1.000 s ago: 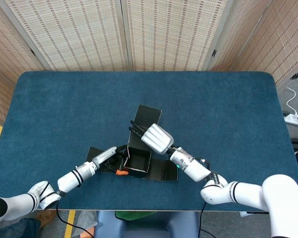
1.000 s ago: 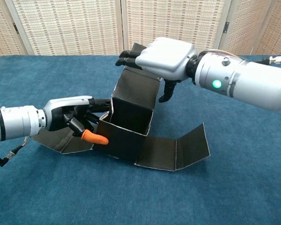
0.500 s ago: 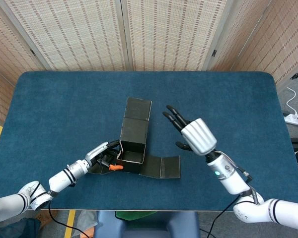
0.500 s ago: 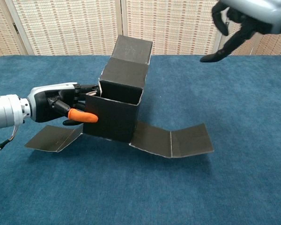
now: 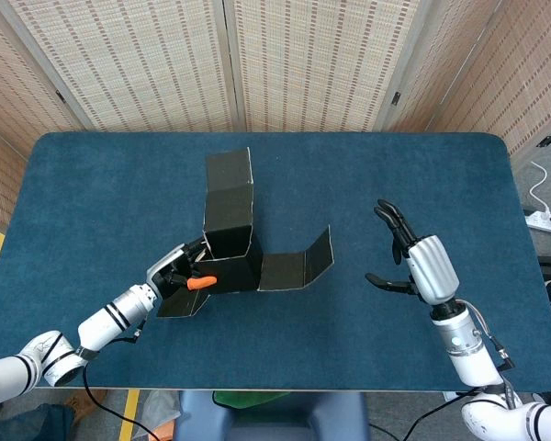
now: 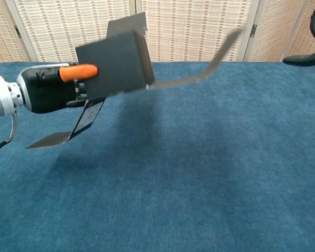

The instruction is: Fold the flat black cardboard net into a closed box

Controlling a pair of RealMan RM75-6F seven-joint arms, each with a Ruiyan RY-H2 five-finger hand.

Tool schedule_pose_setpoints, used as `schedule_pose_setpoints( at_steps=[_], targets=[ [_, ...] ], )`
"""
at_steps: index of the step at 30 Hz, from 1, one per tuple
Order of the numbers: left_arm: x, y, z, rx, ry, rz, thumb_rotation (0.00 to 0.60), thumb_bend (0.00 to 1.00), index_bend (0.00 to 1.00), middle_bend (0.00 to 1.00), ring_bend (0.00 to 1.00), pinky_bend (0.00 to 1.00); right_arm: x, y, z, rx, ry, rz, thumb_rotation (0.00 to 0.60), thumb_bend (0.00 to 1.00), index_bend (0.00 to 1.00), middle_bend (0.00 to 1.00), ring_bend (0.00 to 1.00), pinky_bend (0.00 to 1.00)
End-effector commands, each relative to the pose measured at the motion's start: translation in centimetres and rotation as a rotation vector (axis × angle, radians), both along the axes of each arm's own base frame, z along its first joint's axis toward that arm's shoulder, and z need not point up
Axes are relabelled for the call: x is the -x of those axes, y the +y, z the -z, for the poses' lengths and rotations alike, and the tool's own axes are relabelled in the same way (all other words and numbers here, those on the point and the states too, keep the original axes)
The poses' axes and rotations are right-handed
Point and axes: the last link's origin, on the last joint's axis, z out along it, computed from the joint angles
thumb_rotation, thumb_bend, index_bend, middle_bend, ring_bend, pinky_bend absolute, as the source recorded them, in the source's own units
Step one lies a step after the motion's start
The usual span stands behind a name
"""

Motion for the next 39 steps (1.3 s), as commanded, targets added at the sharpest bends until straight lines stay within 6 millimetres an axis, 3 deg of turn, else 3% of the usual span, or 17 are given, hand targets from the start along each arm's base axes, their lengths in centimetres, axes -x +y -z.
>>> schedule_pose_setpoints(
  at_steps=[1,3,12,19,29,39],
  targets=[
    [-0.7,0.2,-0.7,0.032,-0.076,-0.071,0.600,0.22,0.28,0.29,0.58,0.89,-0.1,0.1,1.3,-0.020,-0.105,-0.018,0.600,0.11,0.00,0.09,0.72,1.00],
    [-1.1,0.0,-0.8,0.047,-0.101,-0.092,0.600,0.22,0.28,0.29,0.58,0.89,-1.0,-0.3,2.3,-0.031,-0.115,-0.032,0.600,0.11,0.00,0.08,0.72,1.00],
    [-2.7,-0.3,-1.0,0.083,-0.152,-0.114,0.600,0.22,0.28,0.29,0.58,0.89,-9.0,-3.7,7.5,0.058,-0.163,-0.097,0.600,0.09,0.00,0.06,0.72,1.00],
    [-2.3,-0.8,-1.2,0.074,-0.131,-0.062,0.600,0.22,0.28,0.29,0.58,0.88,-12.1,-5.7,8.4,0.105,-0.145,-0.127,0.600,0.09,0.00,0.05,0.72,1.00],
    [-1.0,-1.0,-1.1,0.042,-0.064,0.016,0.600,0.22,0.28,0.29,0.58,0.88,-13.3,-6.2,7.7,0.110,-0.119,-0.158,0.600,0.09,0.00,0.05,0.72,1.00],
    [-1.2,-0.9,-0.5,0.003,0.017,0.065,0.600,0.22,0.27,0.29,0.58,0.88,-15.0,-5.4,9.1,0.056,0.001,-0.230,0.600,0.09,0.00,0.05,0.72,1.00]
  ],
)
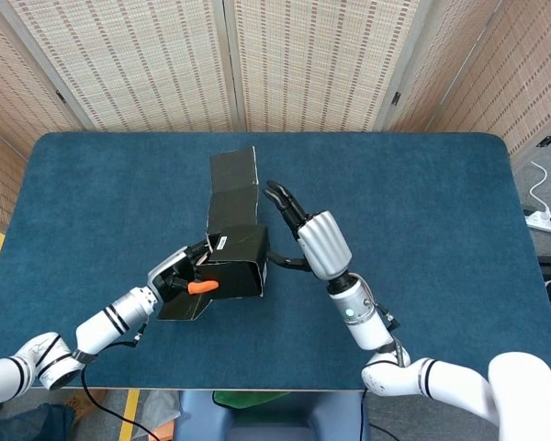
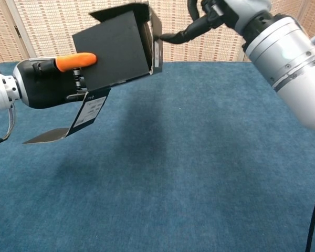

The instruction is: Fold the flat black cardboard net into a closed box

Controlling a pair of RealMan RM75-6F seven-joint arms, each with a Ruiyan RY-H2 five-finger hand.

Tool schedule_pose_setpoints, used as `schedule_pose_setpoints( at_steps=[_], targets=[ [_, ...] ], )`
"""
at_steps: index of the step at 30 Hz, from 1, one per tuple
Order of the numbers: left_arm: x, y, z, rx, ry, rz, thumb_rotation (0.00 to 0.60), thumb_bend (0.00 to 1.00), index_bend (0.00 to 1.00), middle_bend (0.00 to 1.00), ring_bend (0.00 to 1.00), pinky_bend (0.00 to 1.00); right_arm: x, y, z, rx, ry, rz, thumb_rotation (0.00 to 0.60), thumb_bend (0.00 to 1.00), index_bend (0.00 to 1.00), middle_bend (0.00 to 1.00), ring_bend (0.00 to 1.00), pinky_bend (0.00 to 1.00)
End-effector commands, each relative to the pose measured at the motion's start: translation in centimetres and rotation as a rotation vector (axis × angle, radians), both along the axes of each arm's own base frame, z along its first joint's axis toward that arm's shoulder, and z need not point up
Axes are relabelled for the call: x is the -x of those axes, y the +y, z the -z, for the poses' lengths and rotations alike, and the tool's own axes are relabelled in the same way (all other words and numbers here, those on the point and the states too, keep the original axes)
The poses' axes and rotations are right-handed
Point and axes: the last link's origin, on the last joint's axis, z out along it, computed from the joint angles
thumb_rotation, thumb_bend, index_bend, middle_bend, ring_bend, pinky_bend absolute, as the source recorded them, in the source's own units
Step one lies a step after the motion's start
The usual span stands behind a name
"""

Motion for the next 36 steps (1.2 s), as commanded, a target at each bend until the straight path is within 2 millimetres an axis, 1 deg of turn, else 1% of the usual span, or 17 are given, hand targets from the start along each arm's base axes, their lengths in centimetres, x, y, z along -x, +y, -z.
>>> schedule_pose_setpoints(
  at_steps=[1,7,12,15,18,21,25,36],
  targets=[
    [0.1,0.1,0.2,-0.020,0.041,0.024,0.600,0.22,0.27,0.29,0.58,0.88,-0.8,0.2,0.4,-0.008,0.049,-0.033,0.600,0.09,0.00,0.05,0.72,1.00],
    [0.6,0.2,0.6,-0.070,0.121,0.068,0.600,0.22,0.27,0.28,0.58,0.87,-1.6,0.2,0.7,0.026,0.164,-0.093,0.600,0.09,0.00,0.05,0.72,1.00],
    [0.9,0.2,1.1,-0.100,0.186,0.109,0.600,0.22,0.27,0.27,0.58,0.87,-1.5,0.5,1.7,0.000,0.248,-0.126,0.600,0.09,0.00,0.07,0.72,1.00],
    [1.1,0.3,1.4,-0.126,0.228,0.141,0.600,0.22,0.27,0.27,0.58,0.86,-1.3,0.6,1.8,-0.022,0.266,-0.138,0.600,0.09,0.00,0.10,0.72,1.00],
    [1.2,0.3,1.6,-0.145,0.263,0.167,0.600,0.22,0.27,0.26,0.57,0.86,-0.7,0.5,1.5,-0.038,0.291,-0.147,0.600,0.07,0.00,0.11,0.72,1.00],
    [1.3,0.3,2.0,-0.151,0.289,0.183,0.600,0.22,0.27,0.26,0.57,0.86,0.2,0.6,1.6,-0.064,0.334,-0.142,0.600,0.04,0.00,0.11,0.72,1.00],
    [1.4,0.2,2.8,-0.151,0.320,0.201,0.600,0.22,0.27,0.26,0.57,0.85,1.5,0.7,2.6,-0.107,0.390,-0.138,0.600,0.01,0.00,0.12,0.72,1.00],
    [2.2,0.5,5.3,-0.218,0.451,0.246,0.600,0.22,0.27,0.26,0.57,0.85,3.0,1.3,4.9,-0.110,0.486,-0.177,0.600,0.00,0.00,0.14,0.72,1.00]
  ],
)
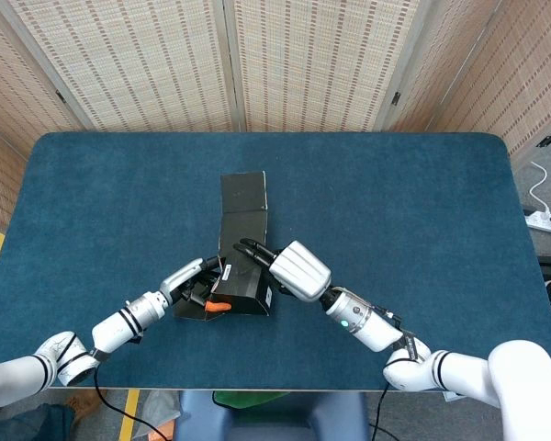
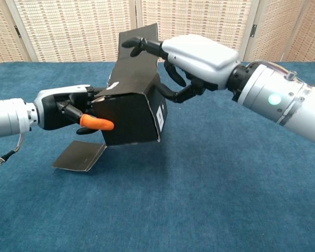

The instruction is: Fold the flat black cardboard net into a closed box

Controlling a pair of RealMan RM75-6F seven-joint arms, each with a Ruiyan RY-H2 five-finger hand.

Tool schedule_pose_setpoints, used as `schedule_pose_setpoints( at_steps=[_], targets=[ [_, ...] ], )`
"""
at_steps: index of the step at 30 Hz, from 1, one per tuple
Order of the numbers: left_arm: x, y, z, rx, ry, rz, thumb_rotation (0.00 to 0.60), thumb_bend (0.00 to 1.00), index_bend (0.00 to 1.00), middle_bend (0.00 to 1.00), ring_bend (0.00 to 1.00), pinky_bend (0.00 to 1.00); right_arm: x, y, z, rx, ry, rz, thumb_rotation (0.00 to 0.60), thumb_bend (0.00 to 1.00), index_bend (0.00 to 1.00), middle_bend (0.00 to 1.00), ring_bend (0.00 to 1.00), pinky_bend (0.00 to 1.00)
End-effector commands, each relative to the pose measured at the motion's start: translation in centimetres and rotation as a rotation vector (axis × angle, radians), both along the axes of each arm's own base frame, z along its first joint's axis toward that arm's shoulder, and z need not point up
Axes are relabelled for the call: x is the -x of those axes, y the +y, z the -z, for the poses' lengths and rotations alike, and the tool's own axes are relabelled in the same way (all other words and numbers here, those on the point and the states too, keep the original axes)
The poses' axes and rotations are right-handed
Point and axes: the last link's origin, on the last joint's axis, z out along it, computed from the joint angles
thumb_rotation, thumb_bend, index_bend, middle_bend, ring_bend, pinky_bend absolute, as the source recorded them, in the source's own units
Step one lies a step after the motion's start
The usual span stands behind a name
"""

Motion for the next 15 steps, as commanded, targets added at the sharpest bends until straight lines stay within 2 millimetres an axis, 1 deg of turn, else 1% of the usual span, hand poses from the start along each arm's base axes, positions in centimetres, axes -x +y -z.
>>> schedule_pose_setpoints(
  at_steps=[1,6,15],
  targets=[
    [0.3,0.0,0.9,-0.034,0.033,0.007,0.600,0.22,0.27,0.26,0.57,0.85,0.5,0.6,0.9,0.000,0.040,-0.023,0.600,0.00,0.00,0.14,0.72,1.00],
    [0.6,-0.1,2.3,-0.073,0.087,0.026,0.600,0.22,0.27,0.26,0.58,0.85,2.3,1.0,2.4,-0.003,0.121,-0.030,0.600,0.00,0.00,0.14,0.72,1.00],
    [1.2,0.0,4.5,-0.083,0.167,0.029,0.600,0.22,0.27,0.26,0.58,0.85,3.8,1.1,4.2,0.007,0.187,-0.060,0.600,0.00,0.00,0.14,0.72,1.00]
  ],
)
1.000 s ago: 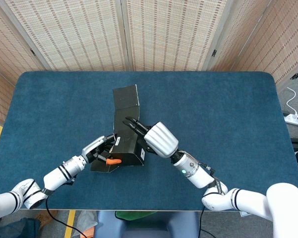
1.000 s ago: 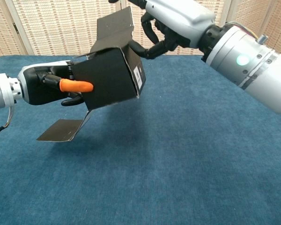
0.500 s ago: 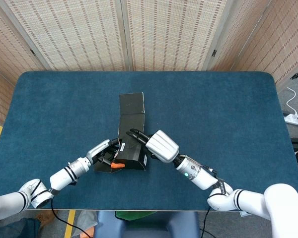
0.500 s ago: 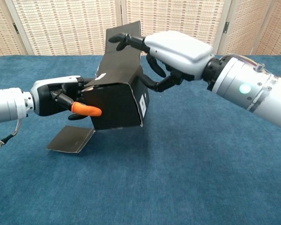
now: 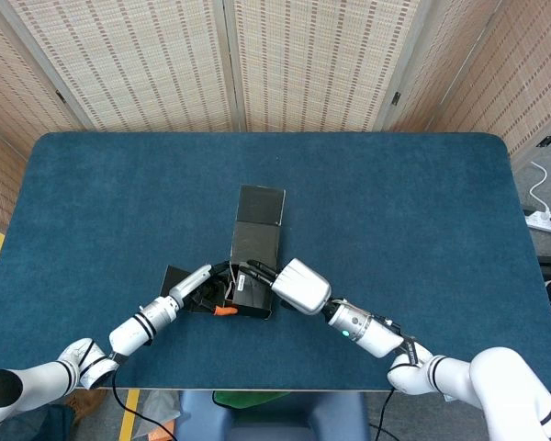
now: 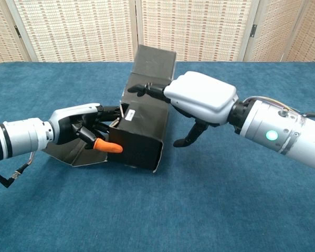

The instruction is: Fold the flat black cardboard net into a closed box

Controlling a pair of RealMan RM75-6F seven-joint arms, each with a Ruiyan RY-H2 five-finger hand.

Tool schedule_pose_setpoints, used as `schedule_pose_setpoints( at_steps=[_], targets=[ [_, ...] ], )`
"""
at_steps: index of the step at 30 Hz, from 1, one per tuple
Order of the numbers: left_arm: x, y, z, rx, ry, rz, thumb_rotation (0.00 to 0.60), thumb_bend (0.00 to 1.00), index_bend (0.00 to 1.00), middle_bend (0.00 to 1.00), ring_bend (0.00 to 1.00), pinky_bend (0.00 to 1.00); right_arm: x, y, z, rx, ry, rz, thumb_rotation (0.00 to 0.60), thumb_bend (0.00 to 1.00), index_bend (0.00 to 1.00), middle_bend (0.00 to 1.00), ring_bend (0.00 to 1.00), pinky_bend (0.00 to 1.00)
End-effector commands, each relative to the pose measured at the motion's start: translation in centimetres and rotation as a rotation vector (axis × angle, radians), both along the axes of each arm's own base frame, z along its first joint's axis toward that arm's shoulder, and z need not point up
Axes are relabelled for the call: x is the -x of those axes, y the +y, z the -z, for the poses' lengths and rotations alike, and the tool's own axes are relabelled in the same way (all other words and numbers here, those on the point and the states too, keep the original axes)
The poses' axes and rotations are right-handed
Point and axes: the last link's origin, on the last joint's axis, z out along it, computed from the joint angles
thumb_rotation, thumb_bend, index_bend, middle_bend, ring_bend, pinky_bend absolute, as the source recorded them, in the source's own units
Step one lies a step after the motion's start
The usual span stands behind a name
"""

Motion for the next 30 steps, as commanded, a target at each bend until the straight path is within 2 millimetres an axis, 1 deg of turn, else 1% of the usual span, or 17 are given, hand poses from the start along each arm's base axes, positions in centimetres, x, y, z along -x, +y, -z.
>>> schedule_pose_setpoints(
  at_steps=[1,6,13,17,19,22,25,30],
  targets=[
    [0.2,0.0,0.6,-0.004,0.020,-0.003,0.600,0.22,0.27,0.26,0.57,0.85,0.5,0.2,0.8,-0.008,0.025,-0.011,0.600,0.00,0.00,0.14,0.72,1.00],
    [0.3,0.1,1.0,-0.009,0.035,-0.003,0.600,0.22,0.27,0.26,0.58,0.85,0.2,-0.2,1.4,0.018,0.026,-0.037,0.600,0.00,0.00,0.15,0.73,1.00],
    [0.4,0.2,1.1,-0.020,0.045,0.003,0.600,0.22,0.27,0.26,0.58,0.85,-0.4,-0.6,1.8,0.046,-0.010,-0.057,0.600,0.01,0.00,0.16,0.73,1.00],
    [0.4,0.3,1.1,-0.018,0.054,0.006,0.600,0.22,0.24,0.24,0.57,0.85,-0.5,-0.7,2.0,0.045,0.008,-0.081,0.600,0.04,0.07,0.21,0.73,1.00],
    [0.3,0.2,1.1,-0.018,0.052,0.008,0.600,0.22,0.23,0.24,0.57,0.85,-0.6,-0.7,2.1,0.043,0.016,-0.091,0.600,0.05,0.13,0.26,0.73,1.00],
    [0.2,0.1,1.1,-0.016,0.066,0.030,0.600,0.22,0.21,0.23,0.57,0.84,-0.7,-0.8,2.2,0.044,0.023,-0.103,0.600,0.08,0.20,0.31,0.74,1.00],
    [0.2,0.0,1.1,-0.015,0.081,0.050,0.600,0.22,0.19,0.21,0.56,0.83,-0.8,-0.9,2.3,0.044,0.026,-0.105,0.600,0.09,0.22,0.32,0.74,1.00],
    [0.0,-0.1,1.0,-0.004,0.094,0.068,0.600,0.22,0.16,0.19,0.55,0.82,-0.6,-0.7,2.4,0.036,0.026,-0.105,0.600,0.09,0.23,0.33,0.74,1.00]
  ],
)
